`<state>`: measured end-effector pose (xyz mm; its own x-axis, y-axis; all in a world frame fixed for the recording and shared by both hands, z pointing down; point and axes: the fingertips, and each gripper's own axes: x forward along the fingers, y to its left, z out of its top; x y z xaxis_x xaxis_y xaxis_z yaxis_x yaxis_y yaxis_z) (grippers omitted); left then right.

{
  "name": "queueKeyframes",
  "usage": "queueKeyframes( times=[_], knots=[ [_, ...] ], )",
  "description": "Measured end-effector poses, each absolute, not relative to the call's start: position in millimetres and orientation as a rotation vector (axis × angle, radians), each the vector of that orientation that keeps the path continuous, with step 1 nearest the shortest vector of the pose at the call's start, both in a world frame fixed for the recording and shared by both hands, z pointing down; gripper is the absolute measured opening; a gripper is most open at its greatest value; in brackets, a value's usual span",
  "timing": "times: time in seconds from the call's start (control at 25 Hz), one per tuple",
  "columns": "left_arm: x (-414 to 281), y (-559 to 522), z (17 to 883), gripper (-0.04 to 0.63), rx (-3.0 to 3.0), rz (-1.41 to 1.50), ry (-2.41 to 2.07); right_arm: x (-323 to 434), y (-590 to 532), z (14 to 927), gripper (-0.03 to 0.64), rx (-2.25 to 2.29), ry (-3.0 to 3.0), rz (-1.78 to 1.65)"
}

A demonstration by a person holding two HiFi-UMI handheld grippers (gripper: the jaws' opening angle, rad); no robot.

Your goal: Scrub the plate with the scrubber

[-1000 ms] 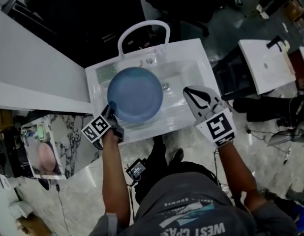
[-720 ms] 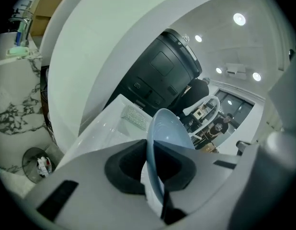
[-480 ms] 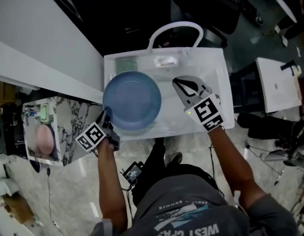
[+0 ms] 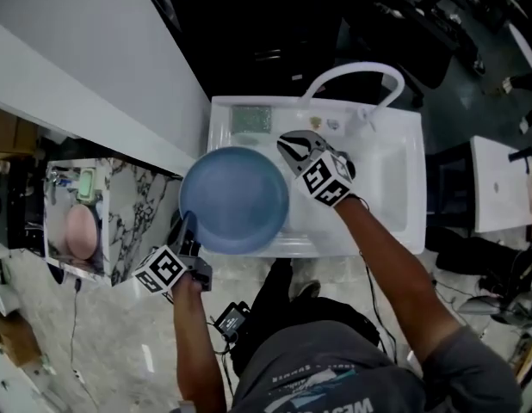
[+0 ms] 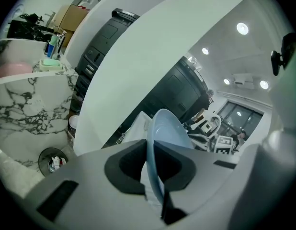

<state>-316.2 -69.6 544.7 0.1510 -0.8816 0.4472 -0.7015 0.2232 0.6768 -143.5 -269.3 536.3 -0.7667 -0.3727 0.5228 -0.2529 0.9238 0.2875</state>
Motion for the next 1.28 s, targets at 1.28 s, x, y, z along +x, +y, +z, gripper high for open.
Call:
queueKeyframes(
  times=[1.28],
  knots=[
    [-329.4,-59.0,580.1,0.028,1.419,-0.303,-1.600,-215.4,-332.4,652.8,0.066,0.179,-2.262,-0.460]
  ],
)
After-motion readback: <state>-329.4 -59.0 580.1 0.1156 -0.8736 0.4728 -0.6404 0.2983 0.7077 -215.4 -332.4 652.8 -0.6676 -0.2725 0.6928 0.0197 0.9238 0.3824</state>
